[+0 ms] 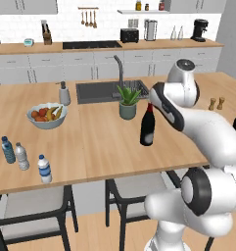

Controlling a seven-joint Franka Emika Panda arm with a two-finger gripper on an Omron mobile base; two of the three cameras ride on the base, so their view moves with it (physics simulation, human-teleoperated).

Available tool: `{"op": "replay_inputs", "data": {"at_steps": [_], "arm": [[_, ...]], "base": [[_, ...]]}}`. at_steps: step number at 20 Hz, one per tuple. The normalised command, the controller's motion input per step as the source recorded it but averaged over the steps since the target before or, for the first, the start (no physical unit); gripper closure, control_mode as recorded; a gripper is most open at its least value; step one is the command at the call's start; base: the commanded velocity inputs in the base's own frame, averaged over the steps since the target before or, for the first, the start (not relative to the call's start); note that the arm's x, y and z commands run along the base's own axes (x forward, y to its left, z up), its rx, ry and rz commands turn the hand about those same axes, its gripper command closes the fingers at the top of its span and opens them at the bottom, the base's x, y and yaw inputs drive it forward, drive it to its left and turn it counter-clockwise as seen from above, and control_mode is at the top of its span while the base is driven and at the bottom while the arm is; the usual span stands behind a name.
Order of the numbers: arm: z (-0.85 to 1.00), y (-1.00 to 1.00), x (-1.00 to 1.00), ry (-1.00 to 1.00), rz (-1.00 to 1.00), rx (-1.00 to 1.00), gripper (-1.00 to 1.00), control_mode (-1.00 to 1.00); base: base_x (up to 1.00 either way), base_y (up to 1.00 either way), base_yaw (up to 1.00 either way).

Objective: Move the plastic bottles in the middle to the plastics group, and the glass bottles in the middle to the glass group.

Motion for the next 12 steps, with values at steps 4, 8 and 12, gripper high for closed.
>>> {"op": "replay_inputs", "data": {"at_steps": [4, 8, 12], "arm": [[-0.02, 0.24, 0.70, 0.00, 0.00, 0.00, -1.00, -1.00], [-0.05, 0.12, 0.56, 0.00, 0.00, 0.00, -1.00, -1.00], [-0.11, 0.04, 0.47, 0.00, 0.00, 0.00, -1.00, -1.00]], "base": [[0.00, 0.00, 0.00], [0.00, 0.00, 0.00], [0.00, 0.00, 0.00]]}}
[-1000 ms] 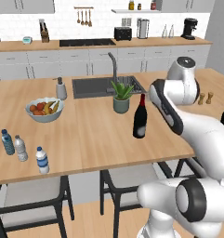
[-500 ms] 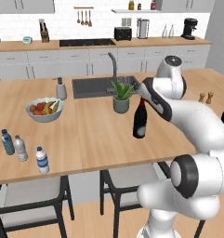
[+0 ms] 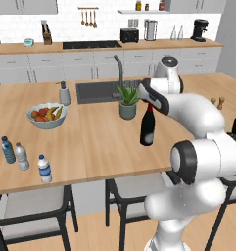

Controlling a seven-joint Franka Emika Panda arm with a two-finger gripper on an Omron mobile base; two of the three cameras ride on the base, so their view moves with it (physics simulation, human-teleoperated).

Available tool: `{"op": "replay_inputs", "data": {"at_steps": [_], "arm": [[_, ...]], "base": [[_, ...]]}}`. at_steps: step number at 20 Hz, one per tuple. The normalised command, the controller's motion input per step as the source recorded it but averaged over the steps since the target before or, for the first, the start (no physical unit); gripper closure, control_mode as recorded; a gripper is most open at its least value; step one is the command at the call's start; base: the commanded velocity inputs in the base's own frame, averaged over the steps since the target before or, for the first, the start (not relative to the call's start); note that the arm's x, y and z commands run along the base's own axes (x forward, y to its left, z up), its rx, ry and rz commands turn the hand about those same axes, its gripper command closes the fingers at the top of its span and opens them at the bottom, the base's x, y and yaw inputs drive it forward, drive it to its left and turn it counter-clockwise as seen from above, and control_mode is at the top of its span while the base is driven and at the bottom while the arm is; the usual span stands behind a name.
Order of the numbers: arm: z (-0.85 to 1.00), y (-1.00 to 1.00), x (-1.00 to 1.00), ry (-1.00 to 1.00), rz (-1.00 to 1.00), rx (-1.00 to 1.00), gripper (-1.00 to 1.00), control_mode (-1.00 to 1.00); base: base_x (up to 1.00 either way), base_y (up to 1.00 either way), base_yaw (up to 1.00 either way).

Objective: Move the plastic bottles in the middle to the plastics group, and the glass bottles in the middle to the glass group.

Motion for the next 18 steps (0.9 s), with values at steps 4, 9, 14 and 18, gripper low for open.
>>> {"op": "replay_inputs", "data": {"at_steps": [4, 9, 14, 18], "arm": [[-0.18, 0.02, 0.32, 0.00, 0.00, 0.00, -1.00, -1.00], [-0.25, 0.00, 0.34, 0.00, 0.00, 0.00, -1.00, -1.00], [-0.27, 0.00, 0.20, 0.00, 0.00, 0.00, -1.00, -1.00], [-0.15, 0.00, 0.01, 0.00, 0.00, 0.00, -1.00, -1.00]], "base": [[0.00, 0.00, 0.00], [0.00, 0.00, 0.00], [0.00, 0.00, 0.00], [0.00, 0.00, 0.00]]}}
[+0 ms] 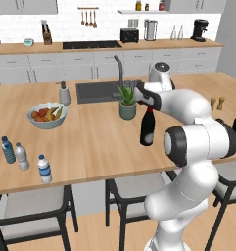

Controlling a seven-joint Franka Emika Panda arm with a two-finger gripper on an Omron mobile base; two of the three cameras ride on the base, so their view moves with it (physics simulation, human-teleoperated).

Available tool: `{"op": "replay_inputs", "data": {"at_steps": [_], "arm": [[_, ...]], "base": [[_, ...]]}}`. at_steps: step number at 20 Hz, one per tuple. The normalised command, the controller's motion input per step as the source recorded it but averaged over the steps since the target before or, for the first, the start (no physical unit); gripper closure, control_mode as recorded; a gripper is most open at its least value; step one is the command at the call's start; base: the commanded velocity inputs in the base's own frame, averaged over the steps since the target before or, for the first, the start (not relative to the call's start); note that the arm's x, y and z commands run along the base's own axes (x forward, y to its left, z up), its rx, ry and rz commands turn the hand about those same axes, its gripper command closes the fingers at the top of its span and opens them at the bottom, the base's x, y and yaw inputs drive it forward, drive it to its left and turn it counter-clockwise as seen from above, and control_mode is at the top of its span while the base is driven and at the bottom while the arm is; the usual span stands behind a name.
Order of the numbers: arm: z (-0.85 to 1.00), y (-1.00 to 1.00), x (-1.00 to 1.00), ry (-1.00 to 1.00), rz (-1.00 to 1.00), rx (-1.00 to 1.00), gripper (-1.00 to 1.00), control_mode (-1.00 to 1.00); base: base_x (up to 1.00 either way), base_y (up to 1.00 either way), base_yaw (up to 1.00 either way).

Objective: Move the plastic bottles in the middle to the plastics group, and the glass bottles in the middle to the glass group.

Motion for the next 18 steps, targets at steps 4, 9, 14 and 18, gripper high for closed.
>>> {"op": "replay_inputs", "data": {"at_steps": [4, 9, 14, 18], "arm": [[-0.05, -0.07, 0.00, 0.00, 0.00, 0.02, -1.00, -1.00], [0.00, -0.08, 0.04, 0.00, 0.00, 0.00, -1.00, -1.00], [0.00, -0.01, 0.03, 0.00, 0.00, 0.00, -1.00, -1.00], [0.00, 0.00, 0.06, 0.00, 0.00, 0.00, -1.00, -1.00]], "base": [[0.00, 0.00, 0.00], [0.00, 0.00, 0.00], [0.00, 0.00, 0.00], [0.00, 0.00, 0.00]]}}
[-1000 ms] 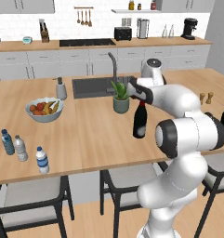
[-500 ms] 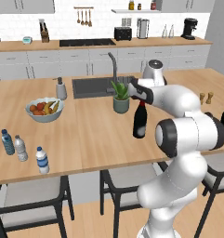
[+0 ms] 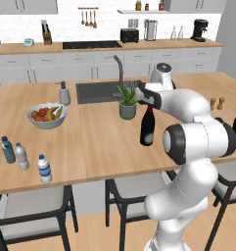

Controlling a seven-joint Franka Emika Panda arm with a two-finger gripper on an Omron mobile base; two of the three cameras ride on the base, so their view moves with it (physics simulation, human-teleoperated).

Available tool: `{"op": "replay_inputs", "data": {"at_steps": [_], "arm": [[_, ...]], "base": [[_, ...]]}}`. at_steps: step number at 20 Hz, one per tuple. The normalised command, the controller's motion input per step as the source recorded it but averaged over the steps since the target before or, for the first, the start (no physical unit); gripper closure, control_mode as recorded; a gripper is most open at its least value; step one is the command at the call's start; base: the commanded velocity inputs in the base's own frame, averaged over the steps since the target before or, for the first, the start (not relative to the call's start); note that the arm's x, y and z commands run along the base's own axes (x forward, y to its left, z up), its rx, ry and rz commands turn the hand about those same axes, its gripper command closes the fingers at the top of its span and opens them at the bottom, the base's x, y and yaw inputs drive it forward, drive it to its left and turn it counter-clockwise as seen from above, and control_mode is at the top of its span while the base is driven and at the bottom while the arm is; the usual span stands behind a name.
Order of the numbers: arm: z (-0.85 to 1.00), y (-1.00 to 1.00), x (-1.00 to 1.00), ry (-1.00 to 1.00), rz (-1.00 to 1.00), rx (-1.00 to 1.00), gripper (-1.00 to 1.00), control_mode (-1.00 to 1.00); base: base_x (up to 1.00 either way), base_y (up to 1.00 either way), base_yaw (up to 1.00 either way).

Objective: Move the plastic bottles in the middle to the plastics group, and the glass bottles in the middle to the glass group.

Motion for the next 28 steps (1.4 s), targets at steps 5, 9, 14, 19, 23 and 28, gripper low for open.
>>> {"op": "replay_inputs", "data": {"at_steps": [5, 9, 14, 19, 23, 28], "arm": [[-0.04, 0.00, 0.13, 0.00, 0.00, 0.00, -1.00, -1.00], [-0.06, 0.00, 0.01, 0.00, 0.00, 0.00, -1.00, -1.00], [0.00, 0.00, 0.00, 0.00, 0.00, 0.00, -1.00, -1.00], [0.00, 0.00, 0.00, 0.00, 0.00, 0.00, -1.00, -1.00], [0.00, 0.00, 0.00, 0.00, 0.00, 0.00, 1.00, -1.00], [0.00, 0.00, 0.00, 0.00, 0.00, 0.00, 1.00, -1.00]], "base": [[0.00, 0.00, 0.00], [0.00, 0.00, 0.00], [0.00, 0.00, 0.00], [0.00, 0.00, 0.00], [0.00, 0.00, 0.00], [0.00, 0.00, 0.00]]}}
